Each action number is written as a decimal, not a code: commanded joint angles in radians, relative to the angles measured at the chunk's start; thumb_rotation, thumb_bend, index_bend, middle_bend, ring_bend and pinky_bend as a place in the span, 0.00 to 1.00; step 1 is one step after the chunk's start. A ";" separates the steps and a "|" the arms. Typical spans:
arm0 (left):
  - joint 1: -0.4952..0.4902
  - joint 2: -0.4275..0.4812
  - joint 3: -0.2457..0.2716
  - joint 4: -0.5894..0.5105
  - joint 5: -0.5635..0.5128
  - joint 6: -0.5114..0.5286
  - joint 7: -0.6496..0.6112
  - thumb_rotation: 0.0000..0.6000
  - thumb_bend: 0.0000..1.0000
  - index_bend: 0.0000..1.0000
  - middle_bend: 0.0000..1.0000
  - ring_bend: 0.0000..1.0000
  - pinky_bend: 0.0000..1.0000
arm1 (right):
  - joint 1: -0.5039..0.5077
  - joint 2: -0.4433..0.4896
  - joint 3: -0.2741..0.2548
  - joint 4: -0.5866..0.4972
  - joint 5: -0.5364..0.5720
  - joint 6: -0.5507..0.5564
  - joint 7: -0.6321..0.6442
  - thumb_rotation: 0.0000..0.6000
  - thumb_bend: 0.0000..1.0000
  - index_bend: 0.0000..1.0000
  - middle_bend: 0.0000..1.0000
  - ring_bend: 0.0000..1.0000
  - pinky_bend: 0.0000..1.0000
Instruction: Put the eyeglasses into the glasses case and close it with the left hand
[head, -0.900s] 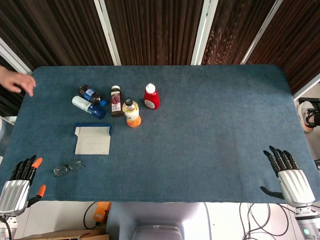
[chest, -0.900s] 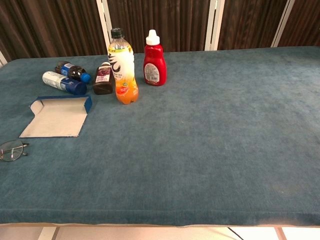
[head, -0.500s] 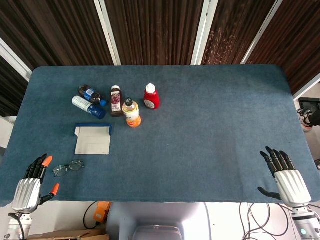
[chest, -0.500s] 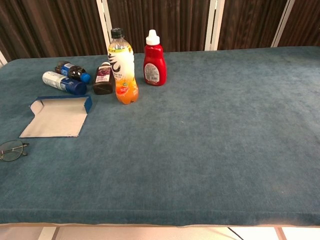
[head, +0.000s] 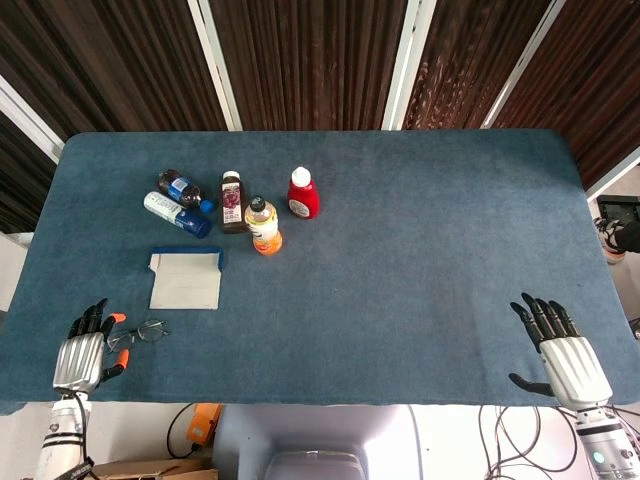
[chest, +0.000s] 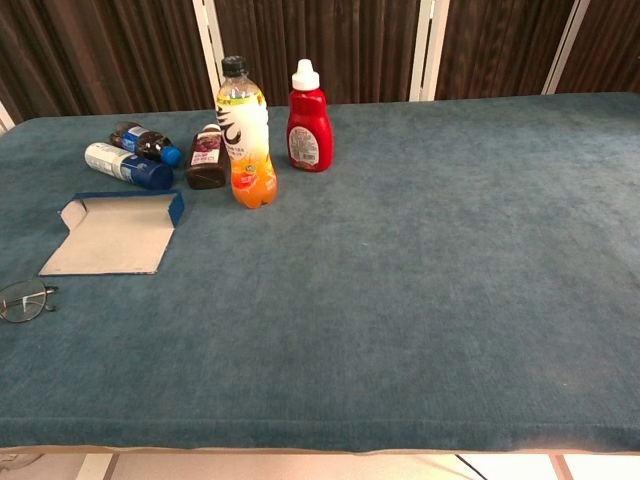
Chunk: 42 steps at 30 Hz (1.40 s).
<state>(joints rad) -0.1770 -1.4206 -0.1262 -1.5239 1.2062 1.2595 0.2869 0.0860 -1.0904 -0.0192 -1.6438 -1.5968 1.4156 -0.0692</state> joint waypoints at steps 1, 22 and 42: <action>-0.023 -0.025 -0.015 0.020 -0.044 -0.025 0.038 1.00 0.35 0.26 0.00 0.00 0.13 | 0.000 0.003 0.000 -0.002 -0.001 0.003 0.005 1.00 0.15 0.00 0.00 0.00 0.00; -0.068 -0.079 -0.003 0.056 -0.126 -0.065 0.081 1.00 0.36 0.41 0.03 0.00 0.14 | -0.009 0.016 0.000 0.001 -0.007 0.028 0.035 1.00 0.15 0.00 0.00 0.00 0.00; -0.077 -0.132 -0.016 0.102 -0.132 -0.006 0.081 1.00 0.45 0.62 0.16 0.06 0.16 | -0.008 0.019 -0.011 -0.002 -0.019 0.020 0.022 1.00 0.15 0.00 0.00 0.00 0.00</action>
<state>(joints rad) -0.2543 -1.5454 -0.1374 -1.4301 1.0696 1.2427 0.3733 0.0781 -1.0718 -0.0296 -1.6459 -1.6153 1.4361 -0.0476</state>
